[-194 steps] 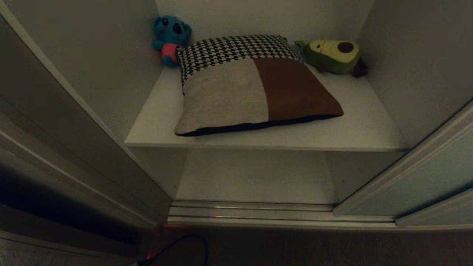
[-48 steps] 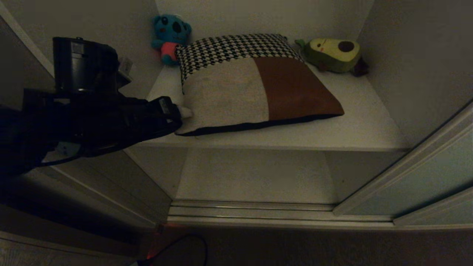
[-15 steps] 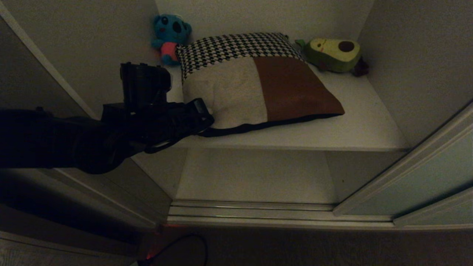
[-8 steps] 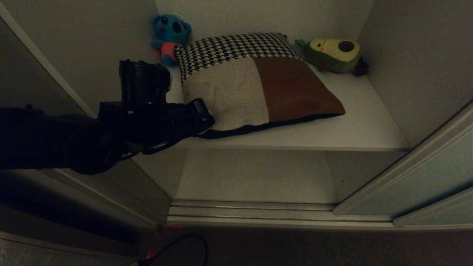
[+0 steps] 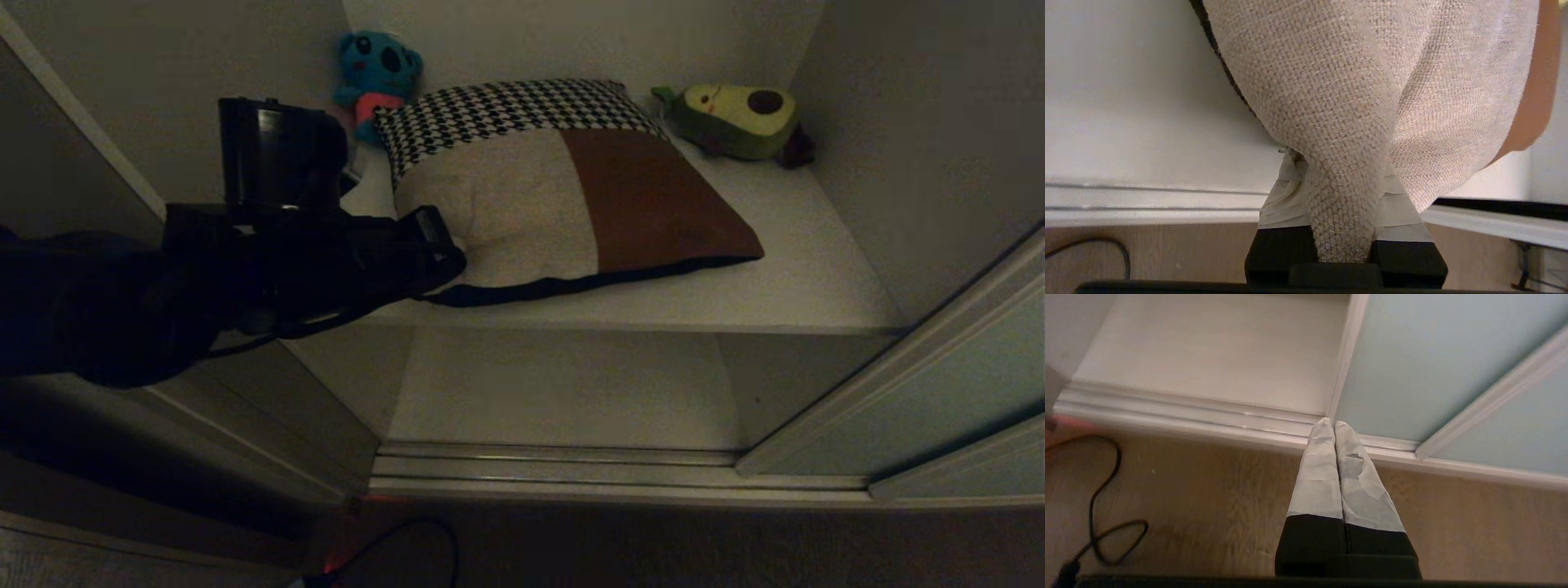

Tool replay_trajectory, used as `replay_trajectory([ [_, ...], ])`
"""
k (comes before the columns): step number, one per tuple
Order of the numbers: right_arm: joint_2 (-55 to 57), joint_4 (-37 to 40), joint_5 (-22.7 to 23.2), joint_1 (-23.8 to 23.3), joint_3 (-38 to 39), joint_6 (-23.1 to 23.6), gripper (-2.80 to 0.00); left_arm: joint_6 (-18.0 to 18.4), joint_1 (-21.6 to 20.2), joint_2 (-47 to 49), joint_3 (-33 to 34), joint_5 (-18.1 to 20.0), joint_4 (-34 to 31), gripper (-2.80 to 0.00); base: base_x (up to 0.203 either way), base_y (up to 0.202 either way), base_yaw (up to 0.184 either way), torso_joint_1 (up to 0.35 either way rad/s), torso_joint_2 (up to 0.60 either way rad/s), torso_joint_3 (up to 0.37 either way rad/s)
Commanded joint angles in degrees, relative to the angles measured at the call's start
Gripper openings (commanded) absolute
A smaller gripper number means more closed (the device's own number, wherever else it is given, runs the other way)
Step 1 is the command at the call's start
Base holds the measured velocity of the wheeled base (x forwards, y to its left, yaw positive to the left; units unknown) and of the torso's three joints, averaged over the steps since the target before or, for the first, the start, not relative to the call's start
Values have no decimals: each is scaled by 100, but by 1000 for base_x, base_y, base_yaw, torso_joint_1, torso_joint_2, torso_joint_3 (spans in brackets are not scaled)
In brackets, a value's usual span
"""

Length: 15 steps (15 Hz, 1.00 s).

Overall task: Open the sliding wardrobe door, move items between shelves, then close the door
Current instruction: Place the pillow on the lower shelf

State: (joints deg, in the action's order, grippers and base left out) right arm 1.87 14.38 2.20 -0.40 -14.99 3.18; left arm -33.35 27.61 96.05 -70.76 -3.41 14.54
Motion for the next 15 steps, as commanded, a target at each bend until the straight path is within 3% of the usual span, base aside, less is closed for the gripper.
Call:
replay_trajectory([
  [1, 155, -2, 47, 1, -149, 90, -280, -22, -1, -101, -38, -1, -9, -280, 0, 0, 0, 0, 0, 0],
  [5, 1292, -325, 372, -3, -644, 113, -280, 8, -1, -152, -99, -2, -168, -280, 0, 0, 0, 0, 0, 0],
  [10, 2391, -399, 834, -9, -1949, -572, -280, 90, -1, -131, -262, -3, -414, -280, 0, 0, 0, 0, 0, 0],
  [15, 3061, -180, 1908, 1, -2681, -1105, -280, 231, 112, -130, -350, -61, -459, -280, 0, 0, 0, 0, 0, 0],
])
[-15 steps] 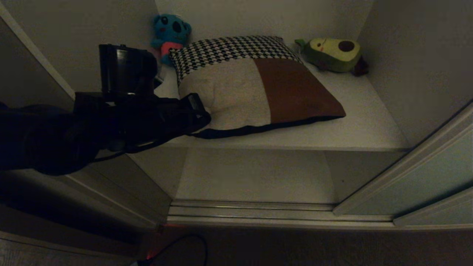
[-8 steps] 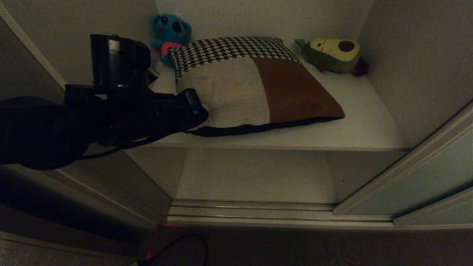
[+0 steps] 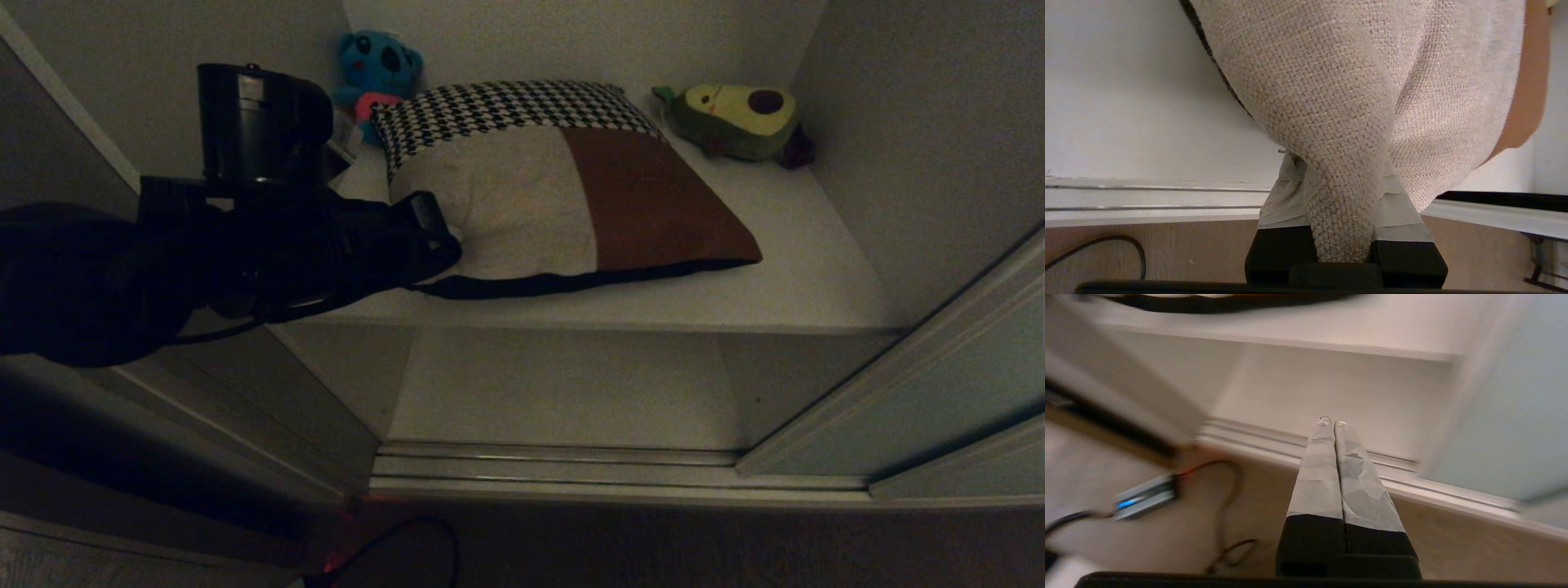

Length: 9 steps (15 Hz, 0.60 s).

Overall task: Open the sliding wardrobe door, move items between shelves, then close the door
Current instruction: Place the pillow on the lower shelf

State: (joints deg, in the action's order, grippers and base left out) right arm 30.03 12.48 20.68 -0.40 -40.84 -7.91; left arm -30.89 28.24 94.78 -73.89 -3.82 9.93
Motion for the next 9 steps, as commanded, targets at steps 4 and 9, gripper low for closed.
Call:
replay_trajectory([
  [4, 889, -3, 482, 15, -623, -305, -280, 48, 155, 14, -116, -31, -61, -280, 0, 0, 0, 0, 0, 0],
  [9, 1702, -49, 948, 144, -1173, -813, -280, 212, 173, -55, -29, -57, -128, -280, 0, 0, 0, 0, 0, 0],
])
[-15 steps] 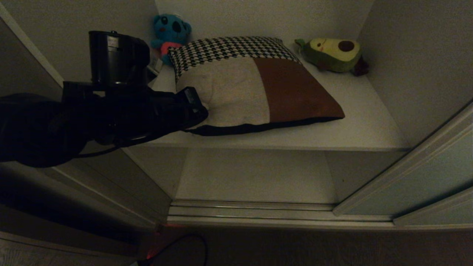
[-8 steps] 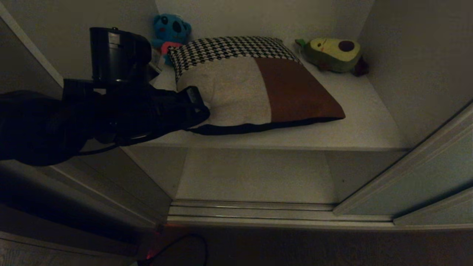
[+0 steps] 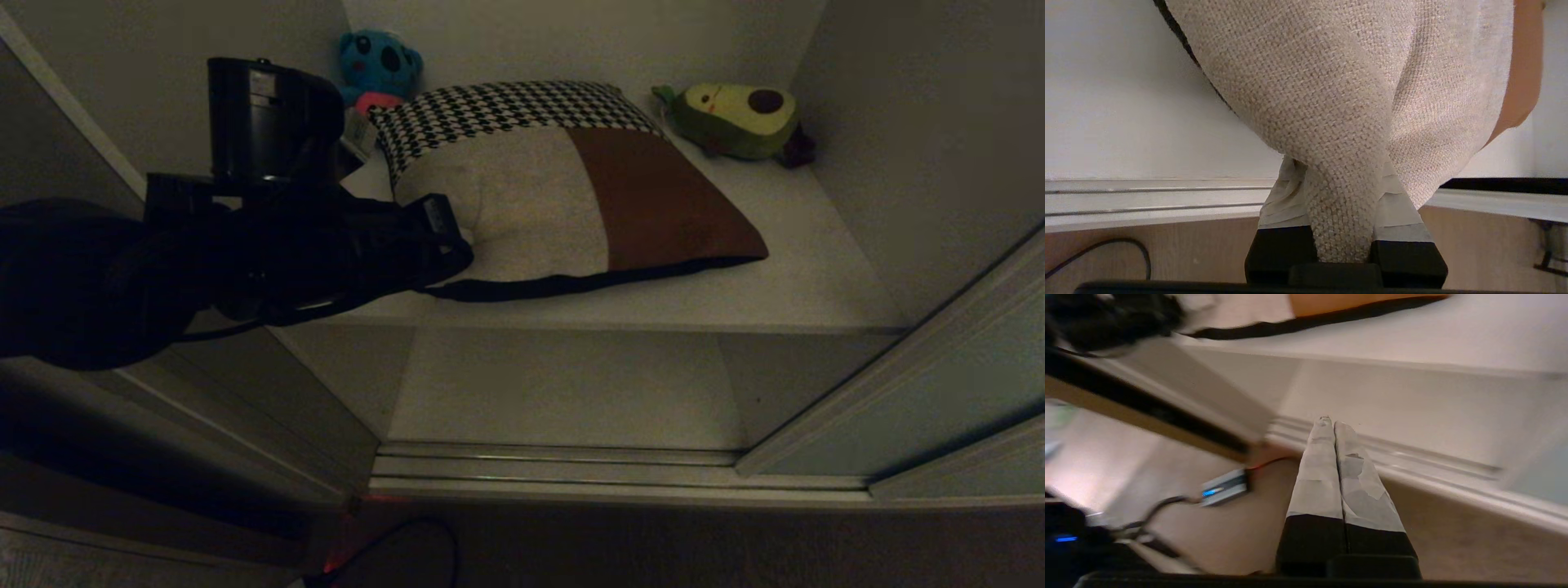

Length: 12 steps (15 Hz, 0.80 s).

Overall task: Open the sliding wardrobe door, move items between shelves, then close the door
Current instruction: Place the pillow on the lower shelf

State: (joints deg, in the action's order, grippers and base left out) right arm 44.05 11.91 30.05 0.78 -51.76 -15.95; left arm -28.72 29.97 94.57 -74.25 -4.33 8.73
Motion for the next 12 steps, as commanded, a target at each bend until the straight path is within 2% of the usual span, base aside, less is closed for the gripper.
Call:
replay_trajectory([
  [1, 458, 10, 78, 83, -257, -66, -280, 6, 10, -90, 7, 2, -63, -280, 0, 0, 0, 0, 0, 0],
  [5, 984, 6, 106, 554, -488, -392, -280, 83, 167, -275, 104, 11, -151, -280, 0, 0, 0, 0, 0, 0],
  [8, 1310, 9, 77, 784, -467, -437, -280, 120, 511, -445, 184, 67, -427, -280, 0, 0, 0, 0, 0, 0],
  [9, 1438, -25, 67, 790, -469, -490, 0, 129, 546, -448, 192, 64, -434, -280, 0, 0, 0, 0, 0, 0],
  [12, 1966, -400, 55, 802, -448, -666, 0, 213, 642, -508, 338, 48, -431, -280, 0, 0, 0, 0, 0, 0],
])
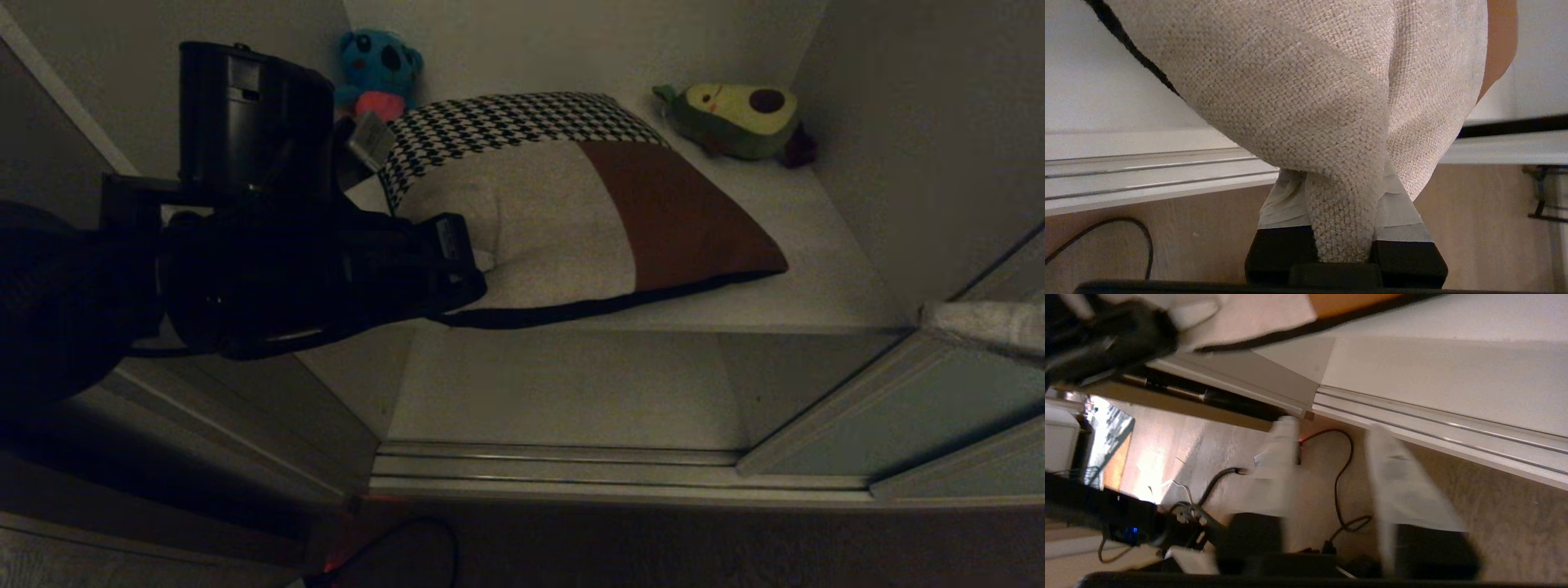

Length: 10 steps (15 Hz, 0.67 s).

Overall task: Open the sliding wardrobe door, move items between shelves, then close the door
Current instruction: Place the pillow on the lower shelf

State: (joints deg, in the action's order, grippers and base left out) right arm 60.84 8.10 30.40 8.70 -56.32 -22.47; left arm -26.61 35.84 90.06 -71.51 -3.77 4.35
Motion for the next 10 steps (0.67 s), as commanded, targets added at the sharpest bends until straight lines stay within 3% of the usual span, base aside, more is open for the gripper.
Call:
replay_trajectory([
  [1, 430, -124, 5, 26, 38, -35, 0, 63, 54, -68, 132, -10, 27, -280, 0, 0, 0, 0, 0, 0],
  [10, 1945, -1525, -571, 171, 188, -481, 0, 182, 54, -410, 305, -28, 75, -280, 0, 0, 0, 0, 0, 0],
])
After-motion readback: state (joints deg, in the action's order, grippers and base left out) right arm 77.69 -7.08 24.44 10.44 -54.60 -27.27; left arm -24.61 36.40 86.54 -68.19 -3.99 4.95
